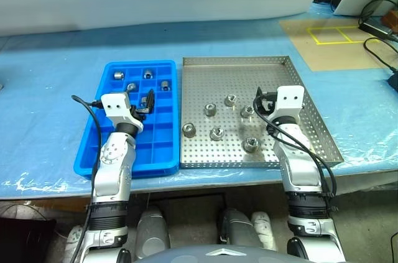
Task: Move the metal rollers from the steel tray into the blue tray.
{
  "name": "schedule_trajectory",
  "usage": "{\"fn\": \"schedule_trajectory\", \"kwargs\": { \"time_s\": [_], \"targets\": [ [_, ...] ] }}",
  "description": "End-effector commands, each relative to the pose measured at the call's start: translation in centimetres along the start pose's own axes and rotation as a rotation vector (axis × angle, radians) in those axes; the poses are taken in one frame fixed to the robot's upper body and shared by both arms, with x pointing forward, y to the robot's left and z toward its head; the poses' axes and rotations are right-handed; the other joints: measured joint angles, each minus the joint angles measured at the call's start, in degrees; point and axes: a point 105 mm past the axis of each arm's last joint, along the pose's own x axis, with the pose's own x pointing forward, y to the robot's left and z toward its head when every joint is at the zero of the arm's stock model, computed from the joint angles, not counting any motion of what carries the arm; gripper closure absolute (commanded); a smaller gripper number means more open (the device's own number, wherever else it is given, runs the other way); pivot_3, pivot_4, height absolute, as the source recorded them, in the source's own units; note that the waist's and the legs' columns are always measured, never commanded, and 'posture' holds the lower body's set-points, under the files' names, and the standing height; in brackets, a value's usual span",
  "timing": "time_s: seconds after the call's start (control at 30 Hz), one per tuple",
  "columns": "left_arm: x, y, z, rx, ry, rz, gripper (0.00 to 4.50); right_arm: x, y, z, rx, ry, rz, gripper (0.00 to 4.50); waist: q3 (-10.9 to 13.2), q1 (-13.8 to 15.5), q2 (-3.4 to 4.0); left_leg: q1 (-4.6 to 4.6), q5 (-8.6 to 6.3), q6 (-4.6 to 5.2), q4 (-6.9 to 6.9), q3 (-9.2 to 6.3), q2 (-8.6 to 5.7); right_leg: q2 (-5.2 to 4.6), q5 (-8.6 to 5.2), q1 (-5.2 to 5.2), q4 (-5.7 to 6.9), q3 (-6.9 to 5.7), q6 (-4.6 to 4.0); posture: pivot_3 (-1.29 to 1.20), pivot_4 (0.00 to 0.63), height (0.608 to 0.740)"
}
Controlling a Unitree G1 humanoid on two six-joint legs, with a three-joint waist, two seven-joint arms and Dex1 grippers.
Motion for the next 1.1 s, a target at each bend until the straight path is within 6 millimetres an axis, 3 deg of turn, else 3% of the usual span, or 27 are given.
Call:
{"fn": "schedule_trajectory", "kwargs": {
  "time_s": [0.03, 0.17, 0.27, 0.37, 0.43, 0.63, 0.77, 0.93, 1.1],
  "targets": [
    [0.1, 0.2, 0.9, 0.020, -0.038, -0.015, 0.44, -0.1, -0.2, 1.8, 0.010, -0.065, -0.006, 0.21, 0.0, 0.0, 0.00, 0.00, 0.00, 0.00, 0.00, 0.00, 0.00, 0.00, 0.00, 0.00, 0.00, 0.00, 0.00, 0.00, 0.150, 0.740],
    [1.0, -0.2, 2.6, 0.058, -0.077, -0.079, 0.44, 0.3, -0.3, 2.4, -0.002, -0.089, 0.002, 0.21, 0.0, 0.0, 0.00, 0.01, 0.00, 0.00, 0.00, 0.00, 0.00, 0.00, 0.00, 0.00, 0.01, 0.00, 0.00, 0.00, 0.150, 0.740],
    [2.4, -1.6, 6.3, 0.098, -0.133, -0.213, 0.44, 1.1, -0.6, 3.9, -0.002, -0.138, 0.030, 0.21, 0.0, 0.0, 0.00, 0.00, 0.02, -0.02, 0.02, 0.00, 0.00, -0.01, -0.06, -0.01, 0.05, 0.00, -0.10, 0.00, 0.150, 0.740],
    [3.4, -2.5, 8.6, 0.155, -0.133, -0.340, 0.44, 1.8, 0.4, 5.5, 0.018, -0.178, 0.165, 0.21, 0.0, 0.0, 0.01, 0.03, 0.03, -0.05, 0.06, 0.00, -0.01, -0.01, -0.09, -0.01, 0.15, 0.02, -0.17, 0.00, 0.150, 0.740],
    [3.7, -3.2, 8.8, 0.182, -0.113, -0.412, 0.44, 2.0, 1.1, 6.0, 0.024, -0.182, 0.262, 0.21, 0.0, 0.0, 0.02, 0.09, 0.03, -0.05, 0.04, 0.02, -0.02, 0.00, -0.06, 0.01, 0.16, 0.07, -0.15, 0.00, 0.150, 0.740],
    [4.6, -8.0, 6.8, 0.256, 0.013, -0.751, 0.44, 2.7, 2.0, 6.5, -0.033, -0.141, 0.577, 0.21, 0.0, 0.2, 0.01, -0.01, 0.00, 0.02, 0.05, 0.03, -0.05, -0.01, 0.00, 0.00, 0.12, 0.05, -0.09, -0.01, 0.150, 0.740],
    [3.8, -11.6, 4.8, 0.305, 0.117, -1.016, 0.44, 1.3, 2.3, 6.2, -0.056, -0.094, 0.789, 0.21, 0.0, 0.4, 0.01, -0.02, 0.01, 0.04, 0.09, 0.03, -0.03, -0.02, -0.08, 0.01, 0.14, 0.04, -0.27, -0.02, 0.150, 0.740],
    [2.5, -13.2, 1.8, 0.381, 0.249, -1.231, 0.44, -1.4, 1.4, 4.5, -0.096, 0.019, 0.954, 0.21, 0.0, 0.3, 0.01, -0.01, -0.02, 0.12, 0.08, 0.05, -0.04, -0.02, -0.09, 0.02, 0.12, 0.07, -0.30, -0.07, 0.150, 0.740],
    [1.5, -14.2, 0.1, 0.428, 0.335, -1.385, 0.44, -2.5, 0.8, 4.0, -0.075, 0.042, 0.951, 0.21, 0.0, 0.0, 0.00, 0.03, 0.03, 0.27, 0.12, 0.12, -0.02, -0.01, -0.09, 0.01, 0.12, 0.13, -0.31, -0.11, 0.150, 0.740]
  ]
}}
